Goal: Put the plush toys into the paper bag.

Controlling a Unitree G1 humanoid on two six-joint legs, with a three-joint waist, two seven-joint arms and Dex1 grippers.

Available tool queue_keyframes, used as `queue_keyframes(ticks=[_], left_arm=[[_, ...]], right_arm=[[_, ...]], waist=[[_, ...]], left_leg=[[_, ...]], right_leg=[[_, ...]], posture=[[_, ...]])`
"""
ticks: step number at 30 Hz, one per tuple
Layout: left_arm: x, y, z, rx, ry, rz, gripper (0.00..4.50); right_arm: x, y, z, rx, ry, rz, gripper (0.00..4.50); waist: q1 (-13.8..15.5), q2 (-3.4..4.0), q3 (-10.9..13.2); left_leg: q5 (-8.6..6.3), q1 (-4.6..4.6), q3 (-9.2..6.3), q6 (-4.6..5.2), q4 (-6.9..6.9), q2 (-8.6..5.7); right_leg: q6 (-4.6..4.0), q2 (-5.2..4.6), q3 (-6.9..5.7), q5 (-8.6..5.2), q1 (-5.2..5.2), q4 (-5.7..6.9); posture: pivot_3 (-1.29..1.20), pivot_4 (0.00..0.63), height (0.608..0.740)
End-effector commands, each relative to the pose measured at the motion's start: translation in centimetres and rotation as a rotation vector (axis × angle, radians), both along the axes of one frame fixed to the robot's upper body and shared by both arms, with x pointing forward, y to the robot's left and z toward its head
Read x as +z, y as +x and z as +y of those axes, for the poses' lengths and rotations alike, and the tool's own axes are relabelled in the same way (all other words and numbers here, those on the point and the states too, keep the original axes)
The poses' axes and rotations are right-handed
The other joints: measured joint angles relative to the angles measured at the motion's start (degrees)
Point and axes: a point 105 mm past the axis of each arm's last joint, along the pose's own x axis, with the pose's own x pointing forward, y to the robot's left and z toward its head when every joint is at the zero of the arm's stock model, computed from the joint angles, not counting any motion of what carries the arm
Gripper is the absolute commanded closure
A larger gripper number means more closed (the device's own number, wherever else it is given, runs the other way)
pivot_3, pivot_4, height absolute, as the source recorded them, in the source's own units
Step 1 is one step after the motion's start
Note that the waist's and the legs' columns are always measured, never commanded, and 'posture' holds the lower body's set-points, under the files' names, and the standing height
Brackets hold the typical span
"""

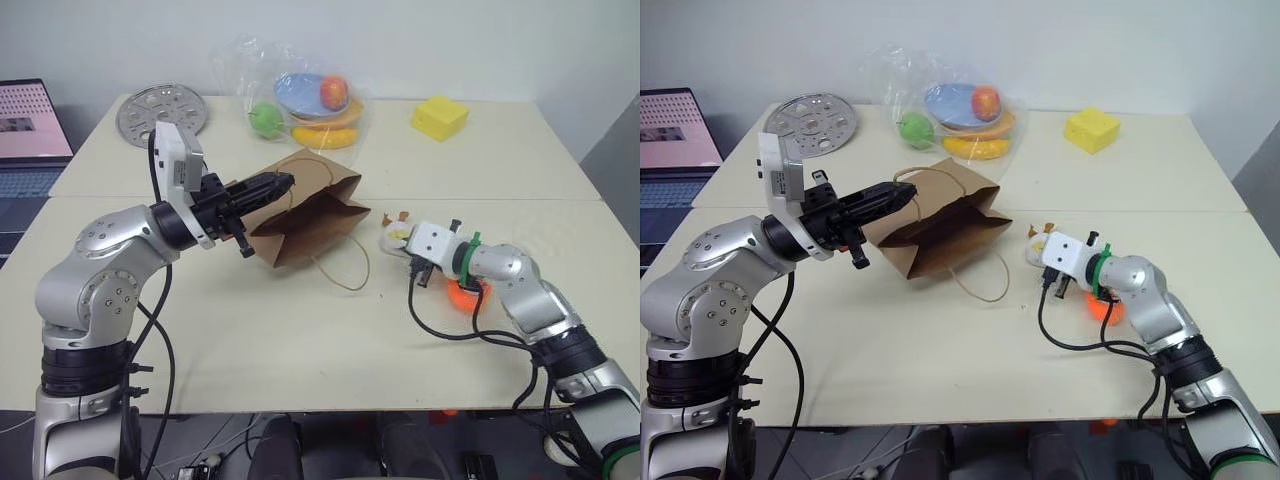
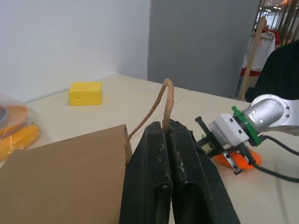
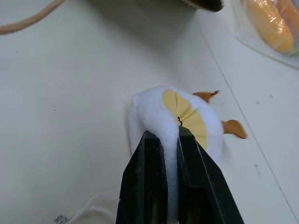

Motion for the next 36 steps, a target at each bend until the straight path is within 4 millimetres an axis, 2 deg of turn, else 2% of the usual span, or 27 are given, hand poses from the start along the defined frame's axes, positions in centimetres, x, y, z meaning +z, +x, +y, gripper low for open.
queue_keyframes(ticks=[1, 3, 4, 6, 11, 15, 17, 22, 25, 28, 34, 35, 36], left_arm=[[1.3, -0.7, 0.0, -0.014, 0.006, -0.056, 4.5], [1.3, -0.8, 0.0, -0.021, 0.009, -0.054, 4.5], [1.3, -0.8, 0.0, -0.03, 0.009, -0.051, 4.5], [1.3, -0.9, -0.2, -0.046, 0.005, -0.044, 4.5], [1.9, -1.1, -0.6, -0.079, -0.04, -0.034, 4.5], [1.4, -1.5, -0.9, -0.096, -0.027, -0.02, 4.5], [1.4, -1.5, -1.0, -0.097, -0.026, -0.017, 4.5], [1.1, -1.7, -1.4, -0.105, -0.025, -0.012, 4.5], [1.0, -1.6, -1.5, -0.104, -0.029, -0.01, 4.5], [1.0, -1.5, -1.5, -0.101, -0.033, -0.009, 4.5], [1.0, -1.1, -1.3, -0.082, -0.049, -0.014, 4.5], [1.0, -1.0, -1.3, -0.08, -0.051, -0.013, 4.5], [1.0, -0.9, -1.2, -0.074, -0.052, -0.014, 4.5]], right_arm=[[4.8, -2.9, 0.3, 0.155, 0.056, 0.02, 4.48], [6.2, -4.4, 0.5, 0.206, 0.084, 0.077, 4.48], [7.1, -5.3, 1.0, 0.249, 0.115, 0.11, 4.48], [7.9, -5.8, 2.3, 0.284, 0.169, 0.13, 4.48], [7.0, -3.6, 5.9, 0.258, 0.235, 0.116, 4.48], [5.9, -1.8, 8.9, 0.25, 0.244, 0.092, 4.48], [5.7, -1.4, 9.6, 0.253, 0.239, 0.078, 4.48], [5.8, 0.0, 15.2, 0.269, 0.301, 0.054, 4.48], [6.3, 0.4, 16.3, 0.265, 0.317, 0.024, 3.6], [6.6, 0.7, 16.8, 0.256, 0.338, 0.011, 2.49], [7.0, 0.4, 16.3, 0.254, 0.358, -0.007, 0.27], [7.2, 0.2, 16.0, 0.259, 0.356, -0.009, 0.02], [7.4, -0.3, 15.4, 0.271, 0.356, -0.007, 0.02]], waist=[[0.1, 0.01, 0.0], [0.3, 0.01, 0.0], [0.2, 0.02, 0.0], [0.0, 0.03, 0.0], [-0.3, 0.02, 0.0], [-0.3, 0.02, 0.0], [-0.2, 0.02, 0.0], [-0.5, 0.02, 0.0], [-0.3, 0.02, 0.0], [0.4, 0.02, 0.0], [0.5, 0.02, 0.0], [0.5, 0.02, 0.0], [0.5, 0.02, 0.0]], left_leg=[[0.0, 0.0, -0.01, 0.0, -0.02, 0.0], [-0.01, 0.0, -0.08, 0.01, -0.06, 0.01], [-0.01, 0.0, -0.12, 0.01, -0.06, 0.03], [-0.01, 0.01, -0.1, 0.01, -0.07, 0.03], [0.0, 0.04, -0.07, 0.01, 0.02, 0.05], [0.01, 0.03, -0.03, 0.0, 0.04, 0.03], [0.01, 0.02, -0.06, 0.0, 0.01, 0.04], [0.01, 0.0, -0.09, 0.0, -0.08, 0.04], [0.01, -0.01, -0.12, 0.0, -0.12, 0.06], [0.01, -0.03, -0.18, -0.01, -0.11, 0.02], [0.01, -0.03, -0.17, -0.01, -0.09, 0.03], [0.01, -0.03, -0.18, -0.01, -0.09, 0.03], [0.01, -0.04, -0.18, -0.01, -0.1, 0.03]], right_leg=[[0.0, -0.01, -0.02, 0.0, 0.0, 0.0], [0.0, 0.0, -0.09, 0.0, 0.0, 0.0], [0.0, 0.02, -0.12, 0.0, 0.01, 0.01], [-0.01, 0.02, -0.1, 0.0, 0.0, 0.02], [0.0, 0.04, -0.09, 0.0, 0.02, 0.01], [0.0, 0.03, -0.04, 0.0, 0.0, 0.02], [-0.01, 0.03, -0.08, 0.0, -0.02, 0.04], [-0.02, 0.03, -0.11, 0.01, -0.08, 0.06], [-0.03, 0.03, -0.15, 0.01, -0.1, 0.09], [-0.03, -0.01, -0.22, 0.01, -0.07, 0.06], [-0.04, 0.0, -0.22, 0.02, -0.08, 0.08], [-0.04, 0.0, -0.22, 0.02, -0.08, 0.08], [-0.04, 0.0, -0.22, 0.02, -0.08, 0.08]], posture=[[0.0, 0.15, 0.74], [0.0, 0.15, 0.74], [0.0, 0.15, 0.74], [0.0, 0.15, 0.74], [0.0, 0.15, 0.74], [0.0, 0.15, 0.74], [0.0, 0.15, 0.74], [0.0, 0.15, 0.74], [0.0, 0.15, 0.74], [0.0, 0.15, 0.74], [0.0, 0.15, 0.74], [0.0, 0.15, 0.74], [0.0, 0.15, 0.74]])
